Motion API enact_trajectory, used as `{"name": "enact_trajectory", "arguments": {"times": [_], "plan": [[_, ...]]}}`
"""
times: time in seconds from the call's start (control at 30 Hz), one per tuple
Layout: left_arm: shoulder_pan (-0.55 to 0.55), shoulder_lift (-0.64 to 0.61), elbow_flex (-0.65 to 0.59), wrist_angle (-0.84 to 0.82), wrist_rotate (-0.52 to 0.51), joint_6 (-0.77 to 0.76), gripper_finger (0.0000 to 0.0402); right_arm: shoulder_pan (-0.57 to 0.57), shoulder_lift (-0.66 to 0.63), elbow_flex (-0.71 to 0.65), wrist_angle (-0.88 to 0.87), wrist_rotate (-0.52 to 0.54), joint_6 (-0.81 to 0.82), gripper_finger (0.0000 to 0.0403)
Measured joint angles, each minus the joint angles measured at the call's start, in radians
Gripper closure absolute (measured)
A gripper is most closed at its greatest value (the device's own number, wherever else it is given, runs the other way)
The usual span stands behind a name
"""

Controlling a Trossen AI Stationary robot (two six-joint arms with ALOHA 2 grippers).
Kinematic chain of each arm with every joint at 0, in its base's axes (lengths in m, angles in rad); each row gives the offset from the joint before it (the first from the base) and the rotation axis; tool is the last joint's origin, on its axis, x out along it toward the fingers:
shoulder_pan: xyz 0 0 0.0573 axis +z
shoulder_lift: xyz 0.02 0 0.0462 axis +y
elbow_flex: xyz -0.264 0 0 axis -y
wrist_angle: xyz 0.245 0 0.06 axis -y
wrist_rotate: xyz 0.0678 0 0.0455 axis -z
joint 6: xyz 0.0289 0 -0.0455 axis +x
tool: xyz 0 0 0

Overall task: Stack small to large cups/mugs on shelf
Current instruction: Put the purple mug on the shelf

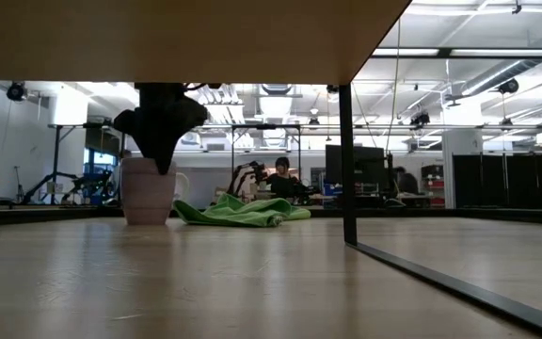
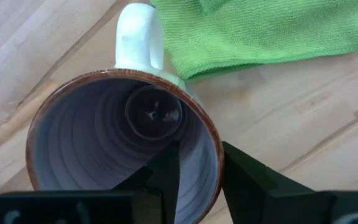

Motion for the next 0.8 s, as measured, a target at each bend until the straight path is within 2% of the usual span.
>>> {"name": "enact_trajectory", "arguments": {"times": [0.13,0.33,0.8], "plan": [[0.000,0.000,0.000,0.003,0.000,0.026,0.0332,0.000,0.000,0.000,0.000,0.000,0.000,0.0390],[0.000,0.000,0.000,0.002,-0.001,0.040,0.0394,0.000,0.000,0.000,0.000,0.000,0.000,0.0390],[-0.011,-0.003,0.042,-0.025,0.001,0.086,0.0394,0.000,0.000,0.000,-0.001,0.024,-0.028,0.0390]]}}
